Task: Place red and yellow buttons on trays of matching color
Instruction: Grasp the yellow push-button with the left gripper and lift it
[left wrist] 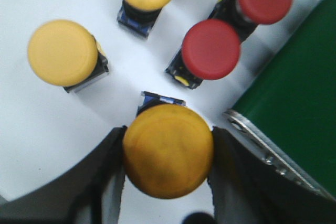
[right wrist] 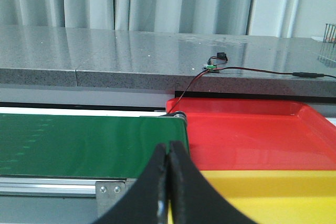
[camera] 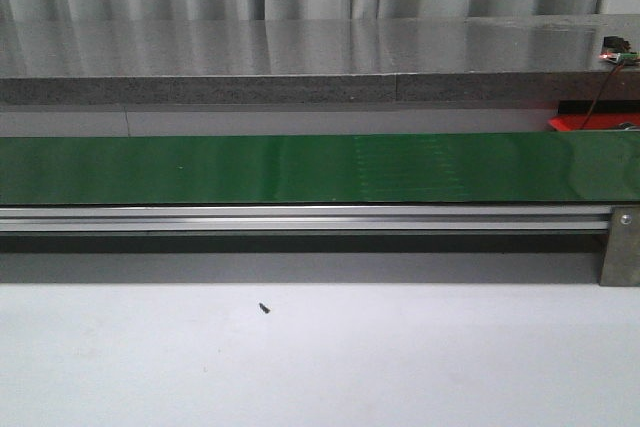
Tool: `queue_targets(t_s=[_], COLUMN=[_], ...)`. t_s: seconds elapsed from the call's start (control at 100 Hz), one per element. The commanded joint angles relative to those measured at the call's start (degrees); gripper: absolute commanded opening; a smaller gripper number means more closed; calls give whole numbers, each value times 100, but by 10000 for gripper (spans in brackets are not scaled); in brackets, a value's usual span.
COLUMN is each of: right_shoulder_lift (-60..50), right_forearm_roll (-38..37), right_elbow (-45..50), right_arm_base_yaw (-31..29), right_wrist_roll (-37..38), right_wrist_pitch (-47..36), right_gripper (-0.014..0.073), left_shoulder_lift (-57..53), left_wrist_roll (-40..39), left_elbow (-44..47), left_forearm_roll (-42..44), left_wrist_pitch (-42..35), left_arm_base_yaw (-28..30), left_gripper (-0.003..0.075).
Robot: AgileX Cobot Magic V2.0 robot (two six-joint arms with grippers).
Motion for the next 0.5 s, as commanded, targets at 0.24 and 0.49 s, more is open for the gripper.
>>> queue_targets(t_s=[0.24, 0.49], right_shoulder_lift=[-111, -111], right_forearm_roll=[14, 14], right_elbow=[-100, -100], right_arm_base_yaw=[-2, -2], right_wrist_roll=[-22, -22], right_wrist_pitch=[-479, -479], right_gripper=[-68, -68], left_shoulder_lift=[-577, -149], left_wrist_roll=[194, 194], left_elbow=[-1402, -1599], left_forearm_roll=[-119, -118], left_wrist_pitch=[825, 740], left_arm_base_yaw=[-554, -1485], left_gripper=[176, 176])
